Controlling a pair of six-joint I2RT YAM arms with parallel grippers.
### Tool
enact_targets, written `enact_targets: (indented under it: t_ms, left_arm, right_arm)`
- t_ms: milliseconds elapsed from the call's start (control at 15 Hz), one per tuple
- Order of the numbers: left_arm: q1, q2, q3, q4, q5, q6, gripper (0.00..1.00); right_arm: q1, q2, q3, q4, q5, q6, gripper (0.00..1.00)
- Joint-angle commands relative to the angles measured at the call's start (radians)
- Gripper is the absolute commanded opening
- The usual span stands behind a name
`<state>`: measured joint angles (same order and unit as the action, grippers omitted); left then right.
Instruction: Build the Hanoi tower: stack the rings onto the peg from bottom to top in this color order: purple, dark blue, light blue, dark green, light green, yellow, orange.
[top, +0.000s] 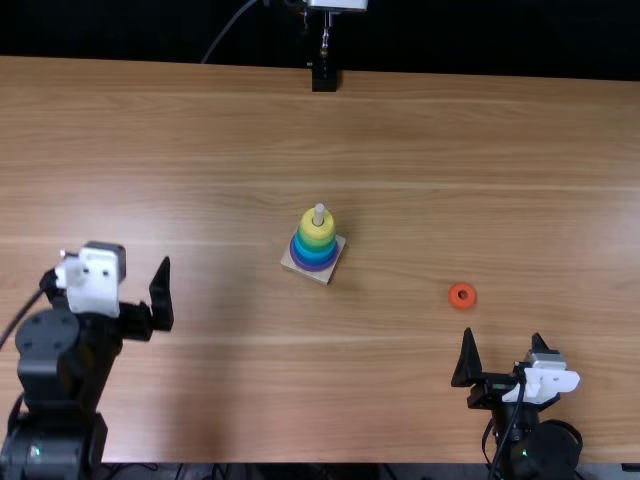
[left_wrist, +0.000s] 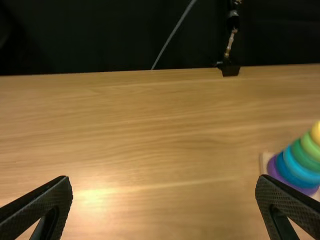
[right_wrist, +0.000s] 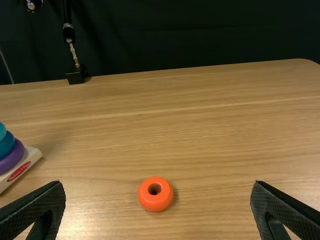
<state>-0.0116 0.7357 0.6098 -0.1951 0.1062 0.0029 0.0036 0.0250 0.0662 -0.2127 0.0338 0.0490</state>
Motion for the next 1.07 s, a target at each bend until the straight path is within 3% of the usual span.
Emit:
enact_targets:
  t_ms: [0, 67, 400, 800, 933, 1000]
  left_arm:
    - [0.001, -0.128, -0.102, 0.007, -0.025, 0.071, 1.0]
    - [0.001, -0.219, -0.168, 0.0, -0.034, 0.065, 1.0]
    - [-0.028, -0.578, -0.466, -0.017, -0.033, 0.062, 1.0]
    - [-0.019, -0.705, -0.588, -0.046, -0.038, 0.065, 1.0]
    - [-0.019, -0.723, -0.61, -0.053, -0.082, 0.063, 1.0]
    - [-0.021, -0.736, -0.61, -0.107, -0.09, 0.063, 1.0]
  right_arm:
    - [-0.011, -0.025, -0.048, -0.068, 0.012, -0.005, 1.0]
    - [-0.011, -0.025, -0.048, -0.068, 0.012, -0.005, 1.0]
    - [-0.011, -0.025, -0.048, -0.068, 0.012, -0.005, 1.0]
    - [-0.011, -0.025, -0.048, -0.068, 0.012, -0.005, 1.0]
    - [-0.011, -0.025, -0.048, -0.068, 0.012, -0.005, 1.0]
    - [-0.011, -0.025, -0.048, -0.068, 0.012, -0.005, 1.0]
